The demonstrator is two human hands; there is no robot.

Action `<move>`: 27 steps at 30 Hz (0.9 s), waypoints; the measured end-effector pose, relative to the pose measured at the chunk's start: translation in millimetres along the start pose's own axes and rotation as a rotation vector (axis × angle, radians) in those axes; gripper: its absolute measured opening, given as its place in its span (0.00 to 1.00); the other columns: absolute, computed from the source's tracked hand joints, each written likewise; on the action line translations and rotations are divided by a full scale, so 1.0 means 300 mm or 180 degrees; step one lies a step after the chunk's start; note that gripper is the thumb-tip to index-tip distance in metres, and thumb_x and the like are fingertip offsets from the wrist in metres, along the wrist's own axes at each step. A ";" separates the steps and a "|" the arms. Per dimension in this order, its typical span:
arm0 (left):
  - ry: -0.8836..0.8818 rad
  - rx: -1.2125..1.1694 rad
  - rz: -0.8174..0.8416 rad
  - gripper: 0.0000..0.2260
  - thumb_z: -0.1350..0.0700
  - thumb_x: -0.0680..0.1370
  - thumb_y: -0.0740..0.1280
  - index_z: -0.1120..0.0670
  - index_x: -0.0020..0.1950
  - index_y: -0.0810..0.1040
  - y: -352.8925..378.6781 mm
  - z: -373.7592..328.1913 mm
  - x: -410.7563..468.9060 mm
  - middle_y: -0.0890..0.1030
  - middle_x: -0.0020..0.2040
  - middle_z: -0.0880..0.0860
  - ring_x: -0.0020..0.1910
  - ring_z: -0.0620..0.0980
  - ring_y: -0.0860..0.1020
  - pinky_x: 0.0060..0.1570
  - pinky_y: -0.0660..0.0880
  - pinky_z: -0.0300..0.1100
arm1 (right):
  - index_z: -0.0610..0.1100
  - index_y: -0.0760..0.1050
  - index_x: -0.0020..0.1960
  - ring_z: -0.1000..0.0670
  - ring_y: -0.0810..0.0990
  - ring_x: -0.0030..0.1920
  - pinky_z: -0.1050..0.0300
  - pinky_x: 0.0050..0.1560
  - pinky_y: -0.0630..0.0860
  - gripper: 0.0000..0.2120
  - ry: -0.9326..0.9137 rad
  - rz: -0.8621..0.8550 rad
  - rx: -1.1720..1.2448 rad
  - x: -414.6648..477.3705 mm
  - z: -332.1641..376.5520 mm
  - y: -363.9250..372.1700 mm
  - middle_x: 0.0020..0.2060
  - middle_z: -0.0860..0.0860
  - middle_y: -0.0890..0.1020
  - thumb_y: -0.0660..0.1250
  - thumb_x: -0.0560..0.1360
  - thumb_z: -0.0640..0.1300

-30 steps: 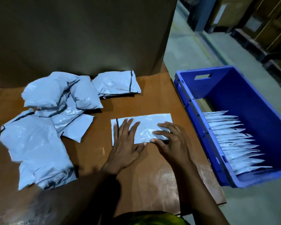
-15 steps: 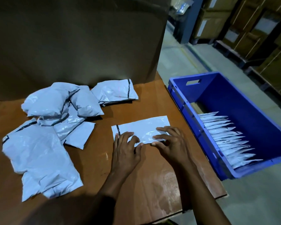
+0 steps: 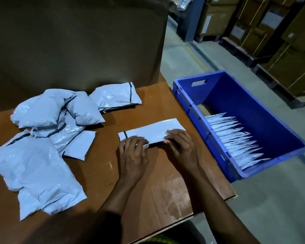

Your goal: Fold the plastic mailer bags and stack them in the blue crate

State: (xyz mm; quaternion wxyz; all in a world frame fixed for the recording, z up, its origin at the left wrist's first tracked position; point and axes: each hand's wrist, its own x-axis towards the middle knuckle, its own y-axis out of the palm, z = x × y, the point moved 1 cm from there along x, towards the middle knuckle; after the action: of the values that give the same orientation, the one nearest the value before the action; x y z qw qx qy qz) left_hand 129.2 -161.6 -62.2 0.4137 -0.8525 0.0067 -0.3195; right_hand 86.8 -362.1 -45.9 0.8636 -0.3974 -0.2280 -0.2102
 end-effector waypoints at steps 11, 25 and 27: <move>0.0087 -0.0128 -0.0815 0.06 0.61 0.80 0.67 0.56 0.54 0.84 0.039 -0.298 0.372 0.84 0.53 0.53 0.59 0.57 0.78 0.59 0.68 0.56 | 0.41 0.84 0.61 0.43 0.78 0.67 0.53 0.69 0.72 0.16 -0.0498 -0.0211 -0.0063 0.263 -0.142 -0.275 0.60 0.47 0.84 0.68 0.77 0.29; 0.0758 0.0402 -0.0397 0.04 0.62 0.74 0.72 0.55 0.47 0.82 0.558 -0.688 0.758 0.81 0.42 0.53 0.49 0.59 0.79 0.54 0.69 0.53 | 0.42 0.85 0.57 0.42 0.80 0.52 0.48 0.51 0.77 0.13 -0.0156 0.0279 -0.0322 0.566 -0.817 -0.567 0.50 0.47 0.84 0.68 0.74 0.41; 0.0738 0.0641 -0.0067 0.07 0.64 0.70 0.74 0.55 0.44 0.80 0.619 -0.674 0.807 0.81 0.39 0.54 0.46 0.60 0.78 0.52 0.66 0.52 | 0.42 0.85 0.56 0.40 0.81 0.50 0.47 0.50 0.76 0.13 -0.0040 0.0383 -0.0396 0.590 -0.895 -0.551 0.49 0.46 0.85 0.71 0.73 0.35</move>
State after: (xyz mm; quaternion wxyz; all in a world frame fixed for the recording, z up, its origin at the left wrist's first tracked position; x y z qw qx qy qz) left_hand 257.6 -492.3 28.4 0.4902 -0.7641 0.0134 -0.4191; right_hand 200.6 -702.9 -4.6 0.8470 -0.4645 -0.1956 -0.1692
